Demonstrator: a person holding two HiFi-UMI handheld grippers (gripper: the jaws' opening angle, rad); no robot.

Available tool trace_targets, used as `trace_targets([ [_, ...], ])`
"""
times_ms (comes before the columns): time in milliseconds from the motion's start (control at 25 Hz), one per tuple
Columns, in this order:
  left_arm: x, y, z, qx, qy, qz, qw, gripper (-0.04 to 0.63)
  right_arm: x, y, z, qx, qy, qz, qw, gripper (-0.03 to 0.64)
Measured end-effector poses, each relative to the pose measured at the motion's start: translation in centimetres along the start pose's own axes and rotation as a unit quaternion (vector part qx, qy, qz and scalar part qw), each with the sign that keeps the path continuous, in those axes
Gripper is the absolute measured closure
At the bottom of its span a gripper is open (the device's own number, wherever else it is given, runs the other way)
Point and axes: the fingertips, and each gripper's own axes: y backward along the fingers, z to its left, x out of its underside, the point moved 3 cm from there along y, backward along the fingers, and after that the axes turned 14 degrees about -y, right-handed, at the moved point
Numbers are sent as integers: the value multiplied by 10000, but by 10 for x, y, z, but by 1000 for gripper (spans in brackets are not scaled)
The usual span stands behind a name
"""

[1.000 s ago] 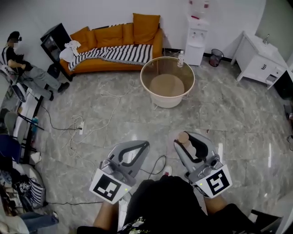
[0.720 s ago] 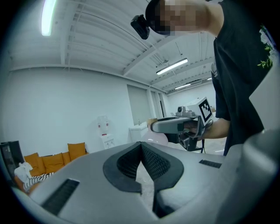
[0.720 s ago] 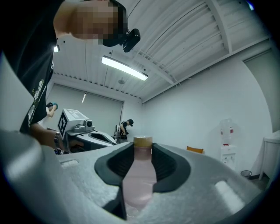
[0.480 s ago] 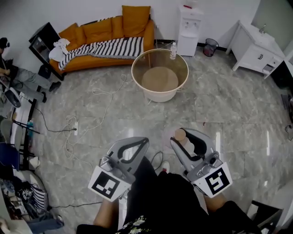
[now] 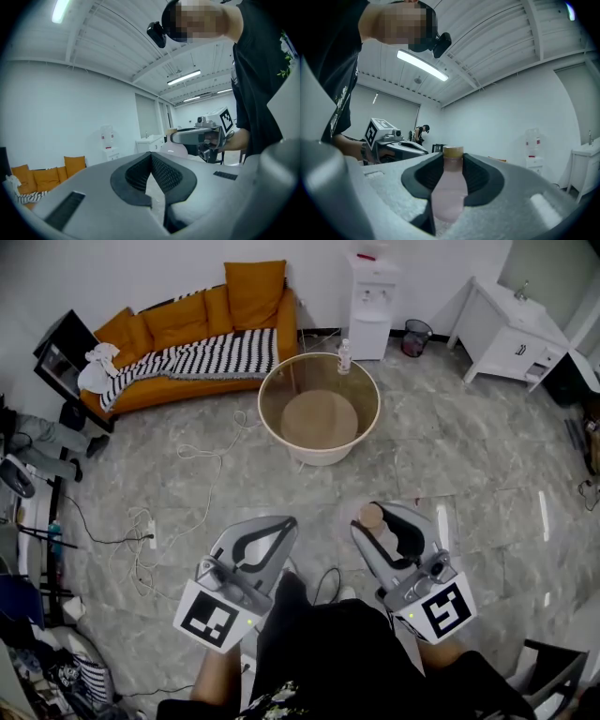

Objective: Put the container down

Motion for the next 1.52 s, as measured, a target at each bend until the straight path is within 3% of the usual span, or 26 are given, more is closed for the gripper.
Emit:
trace_targets([
  [160,20,5,48,-70,213,63,9997,592,-4,-52,-3,-17,14,-87,10000,499],
  [640,91,71,161,-164,298,86,9994,592,15,-185,34,-3,-28,-189,9998,499],
  [1080,145,83,203,168,670,-14,9976,592,36,-226,41,562,-113,143,9983,499],
  [1360,148,61,209,397,312,33,9987,592,43,-231,7,815,-155,184,9964,498],
  [1520,165,48,231,349,457,207,9981,592,46,-256,-15,782,-162,118,9967,499],
])
